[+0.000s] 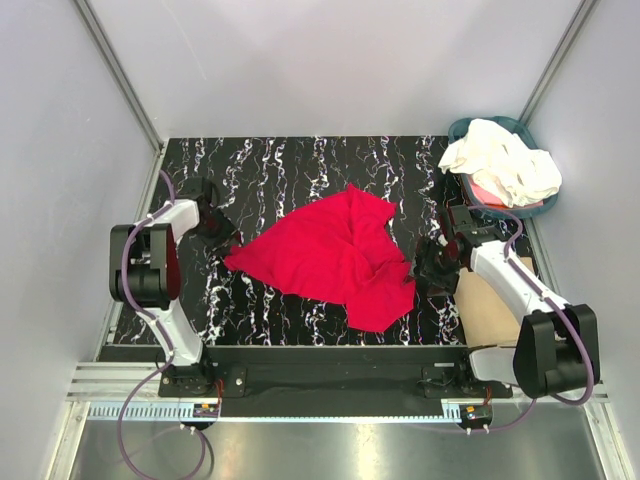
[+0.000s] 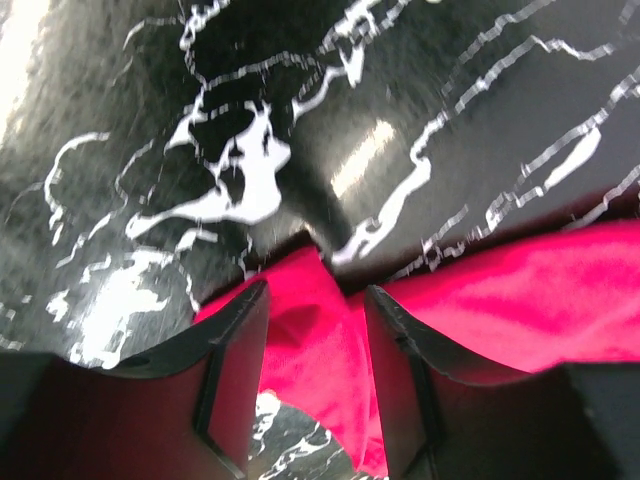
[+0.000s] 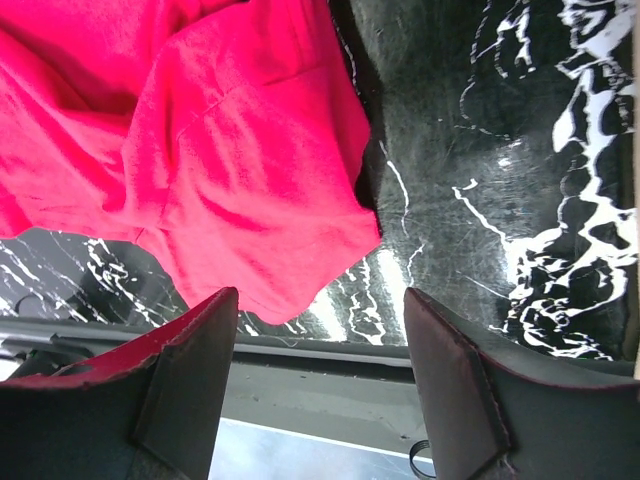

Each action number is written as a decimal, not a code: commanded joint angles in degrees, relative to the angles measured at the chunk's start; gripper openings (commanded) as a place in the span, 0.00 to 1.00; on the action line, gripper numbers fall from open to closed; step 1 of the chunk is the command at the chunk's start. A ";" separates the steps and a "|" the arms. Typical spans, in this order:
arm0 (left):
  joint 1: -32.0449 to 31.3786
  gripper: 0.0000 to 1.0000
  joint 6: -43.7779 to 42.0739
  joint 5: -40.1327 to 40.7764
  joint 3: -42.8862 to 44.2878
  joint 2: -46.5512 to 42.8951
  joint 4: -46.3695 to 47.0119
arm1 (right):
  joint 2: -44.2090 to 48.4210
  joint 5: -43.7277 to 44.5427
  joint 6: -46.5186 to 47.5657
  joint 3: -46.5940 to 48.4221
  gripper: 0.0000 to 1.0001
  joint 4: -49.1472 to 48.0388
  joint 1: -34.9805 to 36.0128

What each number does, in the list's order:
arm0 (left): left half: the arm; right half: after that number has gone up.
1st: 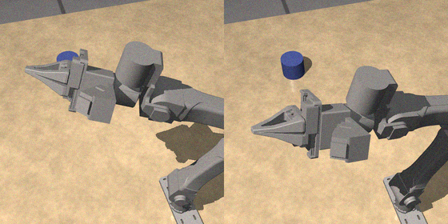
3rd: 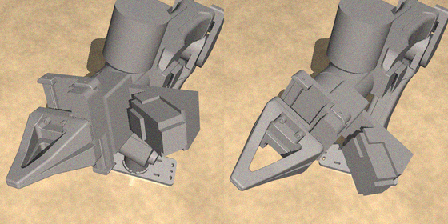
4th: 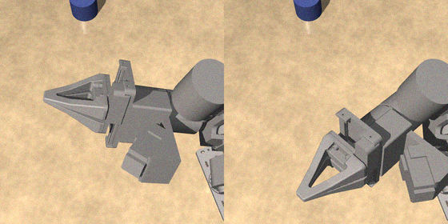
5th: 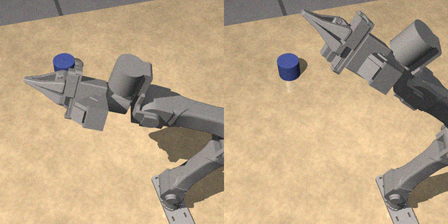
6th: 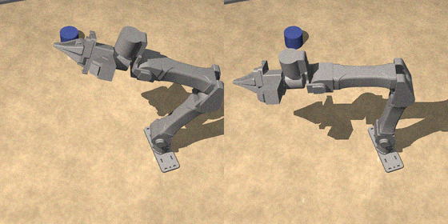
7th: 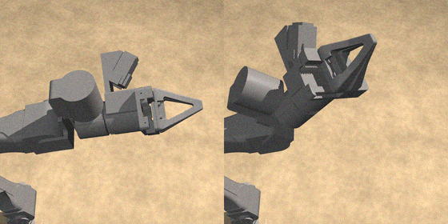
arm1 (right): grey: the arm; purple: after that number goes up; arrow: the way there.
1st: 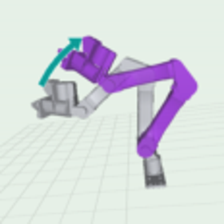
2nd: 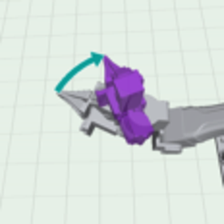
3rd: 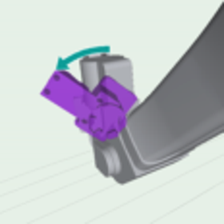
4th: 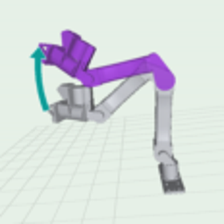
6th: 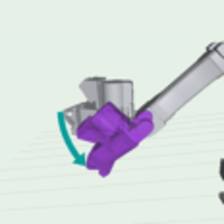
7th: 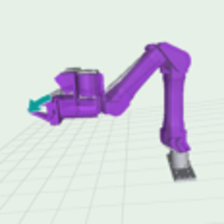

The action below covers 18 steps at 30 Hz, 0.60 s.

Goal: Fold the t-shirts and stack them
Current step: Flatten the tshirt out

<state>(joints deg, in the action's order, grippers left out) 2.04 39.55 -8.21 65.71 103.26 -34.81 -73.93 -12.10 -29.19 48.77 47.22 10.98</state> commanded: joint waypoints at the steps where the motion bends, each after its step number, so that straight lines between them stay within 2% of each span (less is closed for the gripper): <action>1: -0.20 0.47 1.41 0.38 2.40 1.85 1.50 | -1.03 -2.49 -0.25 0.97 0.73 -0.99 0.18; 5: -0.11 0.44 0.97 1.44 2.40 1.94 1.32 | -2.97 -1.18 -2.36 0.01 0.72 -2.13 0.18; 10: -0.11 0.14 -1.05 1.97 1.88 1.50 1.32 | -6.13 -5.21 -3.24 -1.49 0.67 -4.68 0.18; 13: -0.20 0.00 -2.28 2.14 1.79 0.10 1.23 | -6.84 -7.67 -2.80 -2.45 0.62 -5.39 0.18; 18: -0.55 0.00 -4.65 3.63 1.70 -7.10 0.97 | -5.96 -6.71 -3.15 -4.91 0.64 -5.73 0.18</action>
<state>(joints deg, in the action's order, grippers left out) 1.87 37.50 -6.79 66.61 103.48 -34.68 -80.66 -17.72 -31.81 45.04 42.83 10.98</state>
